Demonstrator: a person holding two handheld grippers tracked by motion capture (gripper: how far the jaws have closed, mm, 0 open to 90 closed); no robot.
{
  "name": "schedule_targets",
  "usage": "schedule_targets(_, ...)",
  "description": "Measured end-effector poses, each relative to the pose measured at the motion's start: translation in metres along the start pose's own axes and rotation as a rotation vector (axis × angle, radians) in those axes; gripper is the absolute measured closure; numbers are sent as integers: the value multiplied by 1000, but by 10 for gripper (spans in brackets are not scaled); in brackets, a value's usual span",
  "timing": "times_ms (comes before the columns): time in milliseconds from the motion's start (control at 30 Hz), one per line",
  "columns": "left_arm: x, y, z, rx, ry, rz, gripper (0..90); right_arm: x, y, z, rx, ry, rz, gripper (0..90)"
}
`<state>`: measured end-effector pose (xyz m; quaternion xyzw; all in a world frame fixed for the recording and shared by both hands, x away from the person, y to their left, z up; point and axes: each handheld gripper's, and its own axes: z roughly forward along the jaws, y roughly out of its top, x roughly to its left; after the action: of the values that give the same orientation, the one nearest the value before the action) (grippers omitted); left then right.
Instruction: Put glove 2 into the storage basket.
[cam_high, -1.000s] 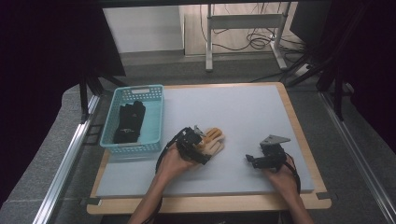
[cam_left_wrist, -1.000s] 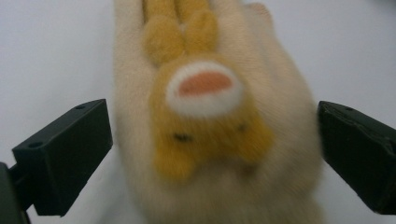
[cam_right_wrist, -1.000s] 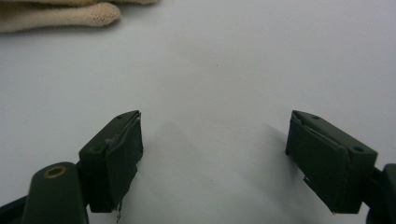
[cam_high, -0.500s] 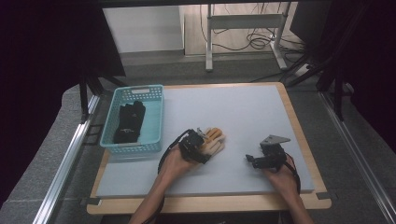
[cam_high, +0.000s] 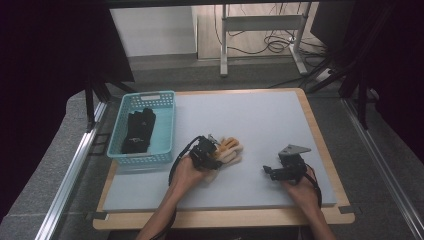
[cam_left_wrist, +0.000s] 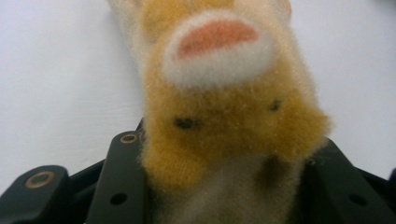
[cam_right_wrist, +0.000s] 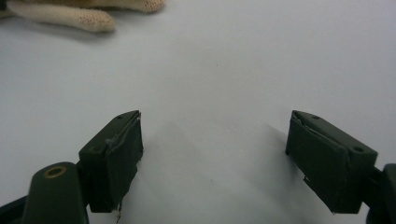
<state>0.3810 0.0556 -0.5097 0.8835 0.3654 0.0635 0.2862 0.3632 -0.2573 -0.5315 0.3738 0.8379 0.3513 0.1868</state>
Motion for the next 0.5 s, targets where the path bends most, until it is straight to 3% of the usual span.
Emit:
schedule_targets(300,6,14,-18,-21,11,-22,558,0,0,0,2,0,0,182)
schedule_targets(500,16,23,-38,-36,49,-50,557,0,0,0,3,0,1,182)
